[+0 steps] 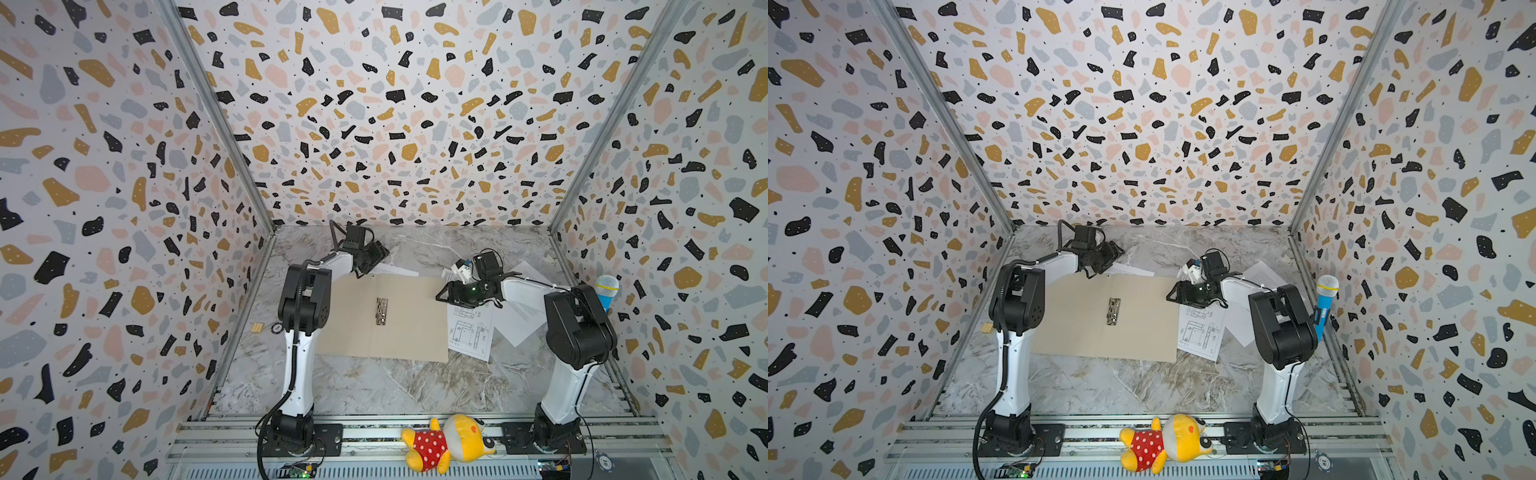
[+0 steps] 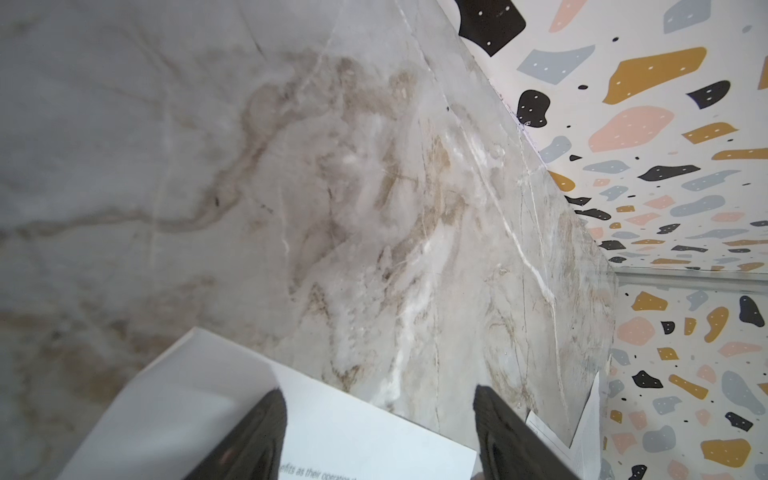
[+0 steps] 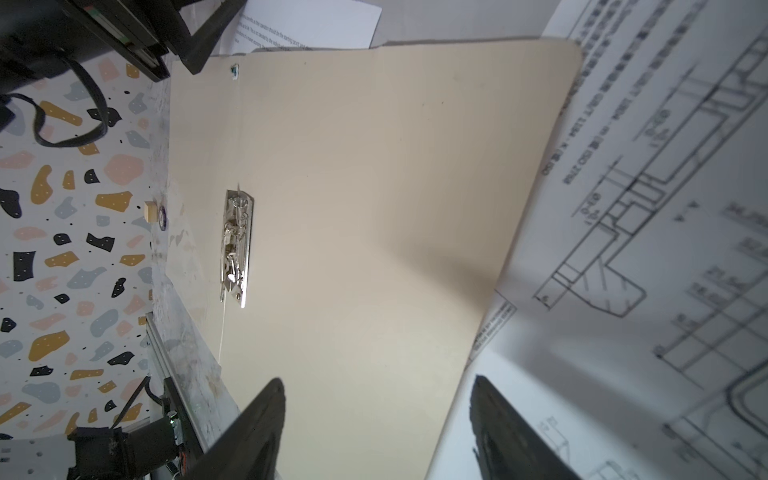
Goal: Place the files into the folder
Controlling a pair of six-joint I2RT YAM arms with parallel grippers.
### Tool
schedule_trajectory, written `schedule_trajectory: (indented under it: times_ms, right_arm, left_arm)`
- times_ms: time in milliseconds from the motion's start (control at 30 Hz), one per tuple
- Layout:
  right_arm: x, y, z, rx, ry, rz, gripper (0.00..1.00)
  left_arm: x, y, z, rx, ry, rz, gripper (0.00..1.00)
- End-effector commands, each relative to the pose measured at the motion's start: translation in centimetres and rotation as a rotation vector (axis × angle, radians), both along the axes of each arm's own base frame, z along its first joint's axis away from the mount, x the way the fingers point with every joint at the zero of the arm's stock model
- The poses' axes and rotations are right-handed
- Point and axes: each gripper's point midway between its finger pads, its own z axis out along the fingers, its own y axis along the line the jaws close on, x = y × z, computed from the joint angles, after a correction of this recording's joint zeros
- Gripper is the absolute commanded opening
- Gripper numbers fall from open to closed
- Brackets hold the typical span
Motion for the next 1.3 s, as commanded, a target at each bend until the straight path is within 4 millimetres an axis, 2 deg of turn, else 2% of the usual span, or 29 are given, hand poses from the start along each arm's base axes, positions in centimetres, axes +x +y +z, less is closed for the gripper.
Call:
schedule_trajectory:
  times_ms: [0, 133, 233, 400, 567, 800, 967, 1033, 1267]
  right_arm:
    - [1.1, 1.2, 1.7, 0.008, -0.050, 0.012, 0.72]
    - [0.9, 3.3, 1.7, -0.005, -0.073, 0.066, 0.73]
    - [0.7, 4.1, 1.4, -0.001, -0.068, 0.090, 0.74]
    - [0.0, 4.7, -0.1, -0.035, -0.034, 0.141, 0.74]
    - [-0.6, 3.9, -2.3, -0.118, 0.000, 0.165, 0.74]
    - [-0.9, 3.2, -3.3, -0.166, 0.011, 0.174, 0.73]
    - [-1.2, 3.1, -3.4, -0.171, 0.008, 0.184, 0.72]
    - [-1.4, 3.1, -3.5, -0.171, 0.009, 0.189, 0.72]
    - [-1.2, 3.2, -3.3, -0.162, 0.009, 0.179, 0.72]
  left_arm:
    - [-0.1, -0.1, -1.8, 0.008, 0.026, 0.020, 0.73]
    - [0.4, -0.1, -1.7, 0.007, 0.022, 0.025, 0.74]
    - [0.6, -0.1, -1.6, 0.006, 0.018, 0.031, 0.73]
    - [0.7, 0.0, -1.7, 0.009, 0.016, 0.036, 0.74]
    - [0.8, 0.1, -1.6, 0.018, 0.014, 0.027, 0.74]
    - [1.4, -0.2, 2.4, 0.037, -0.053, -0.040, 0.77]
    - [0.7, -0.2, 4.5, 0.044, -0.071, -0.089, 0.79]
    - [0.3, -0.3, 4.5, 0.043, -0.065, -0.103, 0.79]
    - [-1.7, -0.1, 2.3, 0.077, 0.013, -0.147, 0.79]
